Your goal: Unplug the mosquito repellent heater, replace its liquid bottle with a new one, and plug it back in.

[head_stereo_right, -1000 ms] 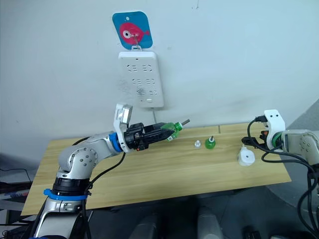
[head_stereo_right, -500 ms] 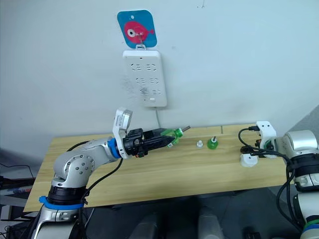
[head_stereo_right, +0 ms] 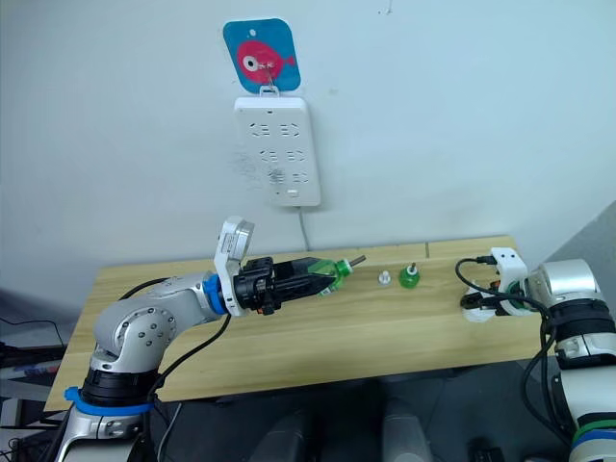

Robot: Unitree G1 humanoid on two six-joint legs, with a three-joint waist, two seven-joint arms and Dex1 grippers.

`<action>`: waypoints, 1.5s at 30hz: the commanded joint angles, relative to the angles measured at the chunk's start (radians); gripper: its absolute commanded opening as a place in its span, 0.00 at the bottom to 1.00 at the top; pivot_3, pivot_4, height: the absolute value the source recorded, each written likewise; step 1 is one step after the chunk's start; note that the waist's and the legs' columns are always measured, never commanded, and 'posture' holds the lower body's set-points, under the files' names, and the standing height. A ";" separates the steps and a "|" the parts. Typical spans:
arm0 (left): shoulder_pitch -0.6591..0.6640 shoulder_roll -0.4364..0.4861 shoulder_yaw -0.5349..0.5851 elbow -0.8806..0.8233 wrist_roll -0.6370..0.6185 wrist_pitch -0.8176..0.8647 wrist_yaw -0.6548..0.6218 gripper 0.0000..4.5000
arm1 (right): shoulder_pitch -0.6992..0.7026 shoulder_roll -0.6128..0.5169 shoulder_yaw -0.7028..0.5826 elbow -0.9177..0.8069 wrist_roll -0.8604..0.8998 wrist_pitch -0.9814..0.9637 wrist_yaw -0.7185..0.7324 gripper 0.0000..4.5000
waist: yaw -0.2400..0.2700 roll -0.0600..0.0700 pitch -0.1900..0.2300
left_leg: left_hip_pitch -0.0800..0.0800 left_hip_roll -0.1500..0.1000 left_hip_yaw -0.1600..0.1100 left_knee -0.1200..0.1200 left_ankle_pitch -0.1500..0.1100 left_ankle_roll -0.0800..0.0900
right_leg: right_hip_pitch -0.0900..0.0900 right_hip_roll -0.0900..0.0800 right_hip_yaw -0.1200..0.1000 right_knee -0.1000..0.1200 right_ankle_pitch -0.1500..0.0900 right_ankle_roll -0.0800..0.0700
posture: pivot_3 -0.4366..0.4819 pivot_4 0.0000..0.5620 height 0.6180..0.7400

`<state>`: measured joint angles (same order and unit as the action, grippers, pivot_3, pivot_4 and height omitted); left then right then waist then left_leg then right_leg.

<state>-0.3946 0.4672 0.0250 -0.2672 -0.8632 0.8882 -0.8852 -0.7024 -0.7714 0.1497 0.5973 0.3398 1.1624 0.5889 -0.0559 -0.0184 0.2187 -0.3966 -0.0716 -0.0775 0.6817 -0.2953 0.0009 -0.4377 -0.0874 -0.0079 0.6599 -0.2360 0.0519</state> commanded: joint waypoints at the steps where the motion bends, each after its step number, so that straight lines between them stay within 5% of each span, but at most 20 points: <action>1: 0.006 0.005 0.003 -0.046 -0.030 0.004 -0.004 0.49 | -0.030 0.006 -0.024 0.042 -0.036 -0.036 0.017 0.99 | 0.001 0.000 0.000 | 0.000 0.000 0.000 0.000 0.000 0.000 | 0.000 0.000 0.000 0.000 0.000 0.000 | 0.38 0.47 1.00; 23: 0.009 0.006 0.022 -0.066 -0.088 0.039 0.029 0.49 | -0.063 0.050 -0.045 0.177 -0.144 -0.141 0.097 0.99 | 0.004 0.000 0.004 | 0.000 0.000 0.000 0.000 0.000 0.000 | 0.000 0.000 0.000 -0.001 0.000 0.000 | 0.39 0.49 1.00; 29: -0.009 -0.006 0.028 -0.051 -0.098 0.039 0.048 0.49 | -0.064 0.047 -0.058 0.179 -0.145 -0.137 0.109 0.67 | 0.002 -0.005 0.010 | 0.001 0.000 0.000 0.000 0.000 0.000 | 0.001 0.000 0.000 -0.001 0.000 0.000 | 0.39 0.49 1.00; 36: 0.006 0.020 0.013 -0.063 -0.093 0.026 0.005 0.49 | -0.036 -0.066 -0.076 0.006 -0.133 -0.102 0.201 0.66 | 0.003 0.003 0.021 | 0.000 0.000 -0.001 0.000 0.000 0.000 | 0.000 -0.001 0.000 -0.001 0.000 0.000 | 0.38 0.48 1.00; 41: 0.017 0.054 -0.025 -0.041 -0.050 -0.021 -0.088 0.49 | -0.037 -0.223 -0.179 -0.334 0.260 0.348 0.521 0.66 | 0.000 0.007 0.024 | -0.002 0.000 -0.002 -0.001 0.000 0.000 | -0.002 -0.001 -0.001 -0.001 0.000 0.000 | 0.34 0.46 1.00; 45: -0.009 0.052 -0.051 -0.006 -0.020 -0.051 -0.132 0.49 | -0.052 -0.266 -0.234 -0.370 0.520 0.452 0.585 0.66 | -0.002 0.007 0.024 | -0.001 0.001 -0.002 -0.001 -0.001 0.002 | 0.000 0.000 -0.003 -0.002 0.000 0.000 | 0.33 0.45 1.00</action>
<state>-0.3825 0.5174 -0.0160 -0.2812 -0.8971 0.8724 -0.9784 -0.7431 -1.0090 -0.0402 0.2543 0.6632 1.5510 1.1256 -0.0578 -0.0119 0.2425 -0.3976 -0.0704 -0.0797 0.6812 -0.2971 0.0036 -0.4371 -0.0878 -0.0106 0.6578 -0.2359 0.0518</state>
